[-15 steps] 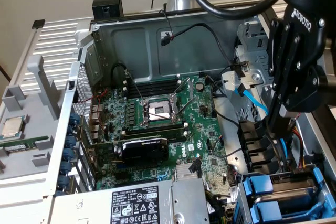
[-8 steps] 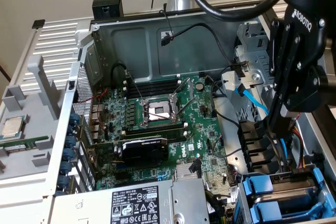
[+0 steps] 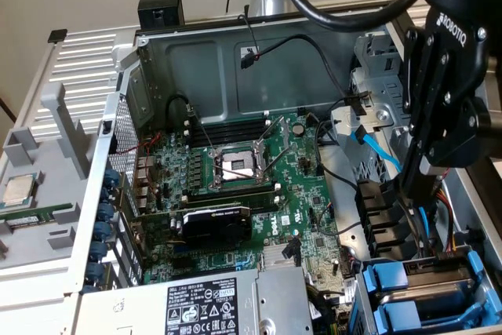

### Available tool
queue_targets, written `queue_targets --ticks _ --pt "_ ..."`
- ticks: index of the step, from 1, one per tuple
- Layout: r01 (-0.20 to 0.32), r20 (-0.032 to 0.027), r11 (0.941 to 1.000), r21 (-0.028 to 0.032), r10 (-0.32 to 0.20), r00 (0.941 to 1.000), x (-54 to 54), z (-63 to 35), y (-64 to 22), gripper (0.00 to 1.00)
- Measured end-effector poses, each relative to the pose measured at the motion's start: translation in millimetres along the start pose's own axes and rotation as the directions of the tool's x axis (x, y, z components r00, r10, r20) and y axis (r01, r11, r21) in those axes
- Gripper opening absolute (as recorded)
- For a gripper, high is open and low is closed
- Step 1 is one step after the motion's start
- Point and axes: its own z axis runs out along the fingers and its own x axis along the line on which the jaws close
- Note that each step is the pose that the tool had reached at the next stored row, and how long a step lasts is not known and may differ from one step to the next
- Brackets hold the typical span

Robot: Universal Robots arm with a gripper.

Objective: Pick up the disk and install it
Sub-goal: 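Insert the second disk wire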

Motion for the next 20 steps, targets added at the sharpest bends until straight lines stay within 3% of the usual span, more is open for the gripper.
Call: queue_targets --ticks 11,12,16,17,20 --pt "0.000 0.0017 1.0000 -0.0002 0.000 1.0000 0.5 0.2 0.0 0.16" --pt "0.001 0.0059 1.0000 -0.0004 -0.001 1.0000 1.0 0.3 -0.1 0.16" --pt "0.005 0.0366 1.0000 -0.0028 -0.005 0.9993 8.3 -0.2 -0.6 0.16" --pt "0.006 0.0404 1.0000 -0.0030 -0.006 0.9992 10.7 -0.8 -0.7 0.16" --pt "0.006 0.0437 1.0000 -0.0032 -0.006 0.9990 18.9 -2.7 -1.1 0.16"
